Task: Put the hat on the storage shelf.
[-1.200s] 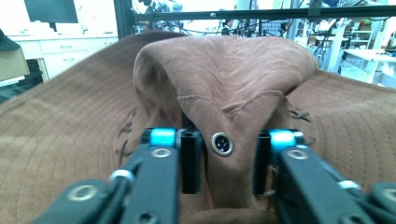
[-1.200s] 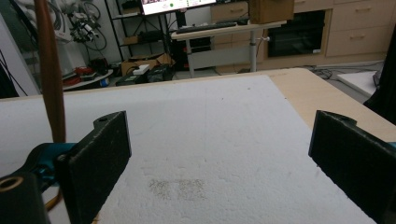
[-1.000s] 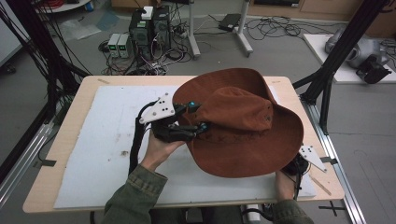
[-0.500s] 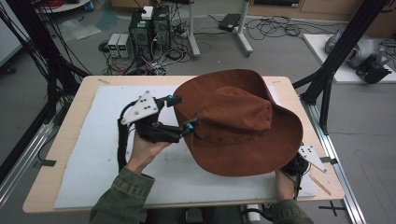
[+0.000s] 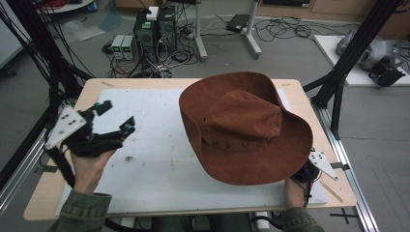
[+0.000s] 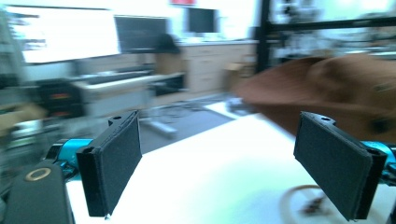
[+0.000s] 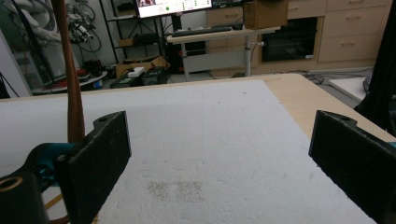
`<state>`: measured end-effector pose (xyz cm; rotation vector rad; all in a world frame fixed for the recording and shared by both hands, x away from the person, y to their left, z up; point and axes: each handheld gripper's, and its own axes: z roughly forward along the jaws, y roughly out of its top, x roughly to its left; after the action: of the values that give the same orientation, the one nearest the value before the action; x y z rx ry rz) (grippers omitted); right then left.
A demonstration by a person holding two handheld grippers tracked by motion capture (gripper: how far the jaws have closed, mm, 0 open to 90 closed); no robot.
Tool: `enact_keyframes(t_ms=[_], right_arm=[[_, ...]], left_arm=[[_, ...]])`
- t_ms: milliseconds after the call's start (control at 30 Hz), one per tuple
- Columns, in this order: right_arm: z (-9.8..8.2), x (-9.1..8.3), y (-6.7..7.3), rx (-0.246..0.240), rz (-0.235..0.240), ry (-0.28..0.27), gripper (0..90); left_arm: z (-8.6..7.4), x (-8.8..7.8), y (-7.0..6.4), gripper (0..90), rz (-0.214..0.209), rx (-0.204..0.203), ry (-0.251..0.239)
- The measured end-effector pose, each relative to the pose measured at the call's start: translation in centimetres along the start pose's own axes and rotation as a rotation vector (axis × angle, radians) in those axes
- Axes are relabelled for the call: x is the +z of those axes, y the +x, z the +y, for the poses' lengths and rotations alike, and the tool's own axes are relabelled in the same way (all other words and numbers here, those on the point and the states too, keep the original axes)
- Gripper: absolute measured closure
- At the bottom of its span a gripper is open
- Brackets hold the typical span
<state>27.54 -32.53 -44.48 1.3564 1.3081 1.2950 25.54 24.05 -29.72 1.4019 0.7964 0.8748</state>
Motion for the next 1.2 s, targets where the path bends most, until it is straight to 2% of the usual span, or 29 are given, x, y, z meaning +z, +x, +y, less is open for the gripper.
enact_keyframes(t_ms=[67,100,133,167,233,267,300,333,367,400,433,467,500,533,567,600,633,767,833,1200], right_arm=[[0.0,0.0,0.0,-0.002,-0.001,-0.005,4.8],[0.0,-0.1,0.0,-0.003,-0.005,-0.004,4.8],[0.0,-0.1,0.0,-0.003,-0.007,-0.007,4.8],[0.0,-0.2,0.1,-0.007,-0.011,-0.006,4.8],[0.0,-0.2,0.1,-0.011,-0.016,-0.012,4.8],[0.0,-0.3,0.2,-0.012,-0.020,-0.011,4.8],[0.0,-0.3,0.2,-0.014,-0.023,-0.015,4.8],[0.0,-0.4,0.2,-0.016,-0.026,-0.017,4.8],[0.1,-0.4,0.2,-0.018,-0.028,-0.019,4.8],[0.1,-0.5,0.2,-0.023,-0.032,-0.024,4.8],[0.1,-0.5,0.2,-0.025,-0.036,-0.027,4.8],[0.1,-0.5,0.2,-0.025,-0.036,-0.027,4.8],[0.1,-0.6,0.1,-0.028,-0.036,-0.026,4.8],[0.1,-0.5,0.1,-0.031,-0.038,-0.031,4.8],[0.1,-0.6,0.1,-0.033,-0.040,-0.031,4.8],[0.1,-0.6,0.1,-0.033,-0.040,-0.031,4.8],[0.1,-0.6,0.2,-0.030,-0.040,-0.025,4.8],[0.1,-0.6,0.2,-0.035,-0.039,-0.032,4.8],[0.1,-0.6,0.3,-0.034,-0.039,-0.032,4.8],[0.0,-0.6,0.1,-0.027,-0.039,-0.028,4.8]], left_arm=[[-1.0,-1.2,0.8,15.5,0.109,0.004,-0.014],[-1.5,-1.7,1.0,15.5,0.149,0.004,-0.024],[-2.1,-2.2,1.2,15.5,0.202,-0.007,-0.036],[-2.9,-2.8,1.4,15.5,0.257,-0.034,-0.053],[-4.3,-3.6,1.6,15.5,0.350,-0.050,-0.091],[-5.5,-4.1,1.6,15.5,0.430,-0.059,-0.108],[-5.5,-4.1,1.6,15.5,0.430,-0.059,-0.108],[-6.1,-4.3,1.6,15.5,0.466,-0.055,-0.108],[-7.3,-4.6,1.7,15.4,0.525,-0.057,-0.119],[-7.3,-4.6,1.7,15.5,0.525,-0.057,-0.119],[-8.5,-4.8,1.9,15.5,0.565,-0.062,-0.119],[-8.5,-4.8,1.9,15.5,0.565,-0.062,-0.119],[-9.8,-5.0,2.0,15.5,0.607,-0.048,-0.121],[-9.8,-5.0,2.0,15.5,0.607,-0.048,-0.121],[-11.0,-5.1,2.1,15.5,0.618,-0.052,-0.110],[-11.0,-5.1,2.1,15.8,0.618,-0.052,-0.110],[-12.0,-5.1,2.4,16.0,0.612,-0.053,-0.094],[-13.3,-4.9,2.9,16.1,0.576,-0.042,-0.053],[-13.7,-4.9,3.0,16.4,0.575,-0.049,-0.043],[-14.1,-4.4,2.9,16.4,0.552,-0.056,-0.051]])
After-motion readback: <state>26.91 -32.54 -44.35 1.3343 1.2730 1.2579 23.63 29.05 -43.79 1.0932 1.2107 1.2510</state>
